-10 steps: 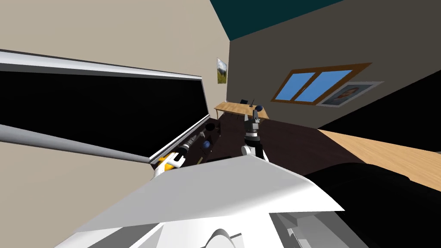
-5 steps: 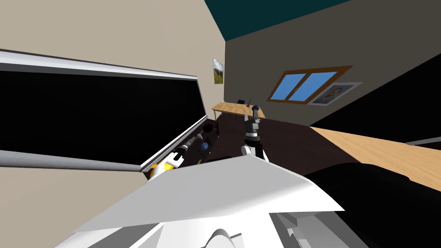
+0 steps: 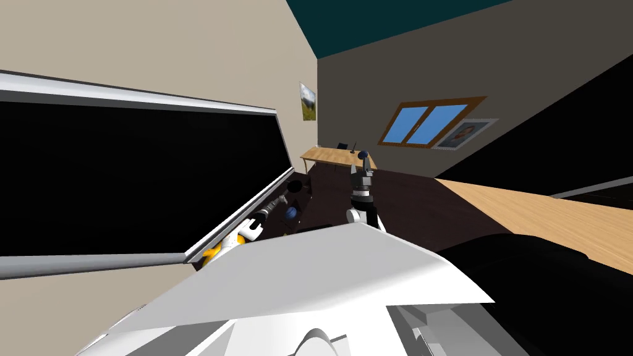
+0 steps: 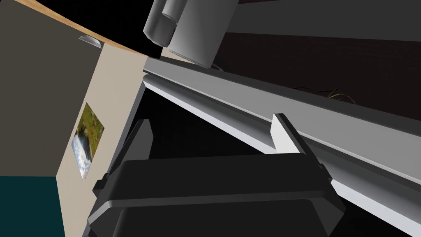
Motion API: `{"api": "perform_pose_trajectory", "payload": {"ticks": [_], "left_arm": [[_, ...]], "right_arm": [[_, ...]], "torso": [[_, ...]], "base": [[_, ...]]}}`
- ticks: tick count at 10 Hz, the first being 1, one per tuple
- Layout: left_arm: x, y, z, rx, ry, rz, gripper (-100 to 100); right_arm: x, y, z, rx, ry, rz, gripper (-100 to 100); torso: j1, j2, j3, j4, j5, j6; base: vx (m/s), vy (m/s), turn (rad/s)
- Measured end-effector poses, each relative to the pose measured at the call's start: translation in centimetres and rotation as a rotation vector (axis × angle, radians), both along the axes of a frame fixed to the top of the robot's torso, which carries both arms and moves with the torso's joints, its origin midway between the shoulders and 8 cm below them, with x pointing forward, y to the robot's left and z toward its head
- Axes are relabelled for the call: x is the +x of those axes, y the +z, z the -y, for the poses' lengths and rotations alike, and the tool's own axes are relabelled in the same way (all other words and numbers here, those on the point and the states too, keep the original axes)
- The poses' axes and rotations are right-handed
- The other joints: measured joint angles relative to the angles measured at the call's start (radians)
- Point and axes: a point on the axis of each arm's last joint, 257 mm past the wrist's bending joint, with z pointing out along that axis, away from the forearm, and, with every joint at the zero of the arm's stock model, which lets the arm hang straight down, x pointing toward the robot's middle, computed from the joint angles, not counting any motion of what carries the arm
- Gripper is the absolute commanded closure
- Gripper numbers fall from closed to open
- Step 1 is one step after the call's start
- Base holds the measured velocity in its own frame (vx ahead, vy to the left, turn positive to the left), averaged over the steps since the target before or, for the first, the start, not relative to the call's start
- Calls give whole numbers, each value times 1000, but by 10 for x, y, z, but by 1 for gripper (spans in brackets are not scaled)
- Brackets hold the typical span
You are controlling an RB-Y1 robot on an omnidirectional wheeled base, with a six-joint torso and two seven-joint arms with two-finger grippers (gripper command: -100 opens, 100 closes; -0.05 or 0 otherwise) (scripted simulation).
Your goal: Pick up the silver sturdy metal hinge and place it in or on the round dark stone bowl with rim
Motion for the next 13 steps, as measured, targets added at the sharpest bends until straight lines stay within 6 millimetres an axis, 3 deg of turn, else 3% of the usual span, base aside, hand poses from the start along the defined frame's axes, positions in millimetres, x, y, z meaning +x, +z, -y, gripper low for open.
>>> {"api": "perform_pose_trajectory", "payload": {"ticks": [7, 8, 9, 11, 12, 13], "left_arm": [[-10, -36, -37, 65, 36, -91, -100], [-10, -36, -37, 65, 35, -92, 0], [-10, -36, -37, 65, 35, -91, -100], [-9, -42, -33, 63, 37, -89, -100], [-8, -42, -33, 64, 35, -88, 100], [-8, -42, -33, 64, 35, -88, 100]], "right_arm": [[0, 0, 0, 0, 0, 0, 0], [0, 0, 0, 0, 0, 0, 0], [0, 0, 0, 0, 0, 0, 0], [0, 0, 0, 0, 0, 0, 0], [0, 0, 0, 0, 0, 0, 0], [0, 0, 0, 0, 0, 0, 0]], "torso": [[-1, -2, -1, 0, 0, 0], [0, 1, 0, 0, 0, -1], [1, 3, 2, 1, 0, -1], [3, 0, 0, 0, 1, -1], [3, 2, 1, 0, 1, -1], [2, 3, 2, 1, 0, -1]], "base": [[73, -25, -95], [7, -2, 3], [40, 20, 2], [52, 29, -2], [5, 3, 0], [3, 5, 13]]}}
